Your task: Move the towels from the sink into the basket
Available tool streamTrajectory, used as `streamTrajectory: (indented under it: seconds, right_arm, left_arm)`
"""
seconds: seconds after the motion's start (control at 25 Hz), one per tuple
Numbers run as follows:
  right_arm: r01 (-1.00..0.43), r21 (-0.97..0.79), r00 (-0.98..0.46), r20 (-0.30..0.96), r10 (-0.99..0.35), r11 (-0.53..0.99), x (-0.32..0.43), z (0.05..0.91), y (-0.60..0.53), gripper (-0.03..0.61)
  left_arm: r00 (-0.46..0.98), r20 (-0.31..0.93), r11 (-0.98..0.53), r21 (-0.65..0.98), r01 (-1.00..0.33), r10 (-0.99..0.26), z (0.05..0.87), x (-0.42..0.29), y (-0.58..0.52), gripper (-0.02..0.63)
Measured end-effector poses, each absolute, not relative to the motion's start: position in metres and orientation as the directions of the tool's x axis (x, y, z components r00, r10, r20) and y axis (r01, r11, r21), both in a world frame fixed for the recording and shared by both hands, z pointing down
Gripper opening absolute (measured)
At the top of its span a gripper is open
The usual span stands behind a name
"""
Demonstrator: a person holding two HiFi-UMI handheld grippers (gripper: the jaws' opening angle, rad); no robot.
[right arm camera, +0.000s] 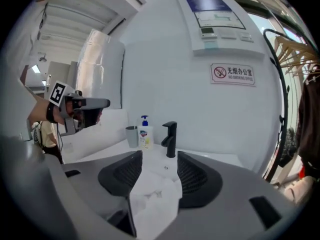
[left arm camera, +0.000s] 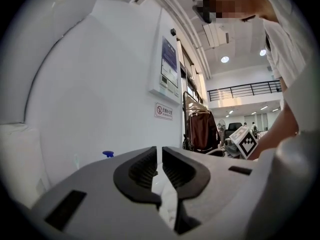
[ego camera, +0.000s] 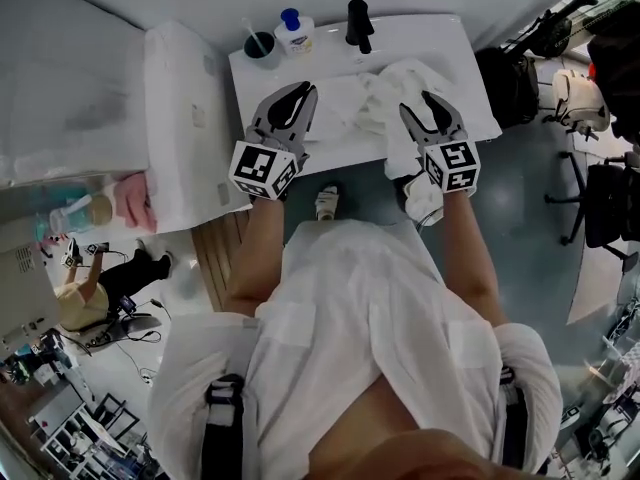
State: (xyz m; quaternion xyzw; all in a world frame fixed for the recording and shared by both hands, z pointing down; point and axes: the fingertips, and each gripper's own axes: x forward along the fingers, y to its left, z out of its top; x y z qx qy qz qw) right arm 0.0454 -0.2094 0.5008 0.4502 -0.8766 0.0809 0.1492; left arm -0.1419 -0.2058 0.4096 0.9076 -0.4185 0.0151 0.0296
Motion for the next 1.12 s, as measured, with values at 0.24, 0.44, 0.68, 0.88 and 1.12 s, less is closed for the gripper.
streamTrajectory:
  seconds: [0.24,0.44,0.68,0.88,1.12]
  right_arm:
    - [-0.809,-0.03,-0.538,0.443,-0.718,0.588,0.026,0.542,-0.227,0.25]
    - [-0.799,-0.025,-0.511,0.554,-0.657,0.6,0.02,0.58,-0.238,0.264]
    - [-0.782,-0.007,-0.442,0.711,-0.547,0.623,0.018,0.63,-0.245,0.284]
    - [-0.794,-0.023,-0.387,0.79,-0.476,0.607,0.024,0.656,-0.249,0.288]
    - [-0.803,-0.018,-0.319,0.857,-0.405,0.596,0.028,0.682,-0.246,0.299]
  left_arm:
    - [0.654,0.059,-0.652,0.051,-0.756,-0.754,0.42,-0.161,-0.225,0.038]
    - [0.667,0.062,-0.664,0.058,-0.745,-0.742,0.43,-0.165,-0.24,0.038]
    - [0.694,0.066,-0.692,0.06,-0.72,-0.717,0.439,-0.162,-0.253,0.039]
    - [0.708,0.077,-0.706,0.057,-0.706,-0.702,0.445,-0.16,-0.258,0.038]
    - [0.717,0.09,-0.715,0.057,-0.697,-0.692,0.452,-0.162,-0.262,0.039]
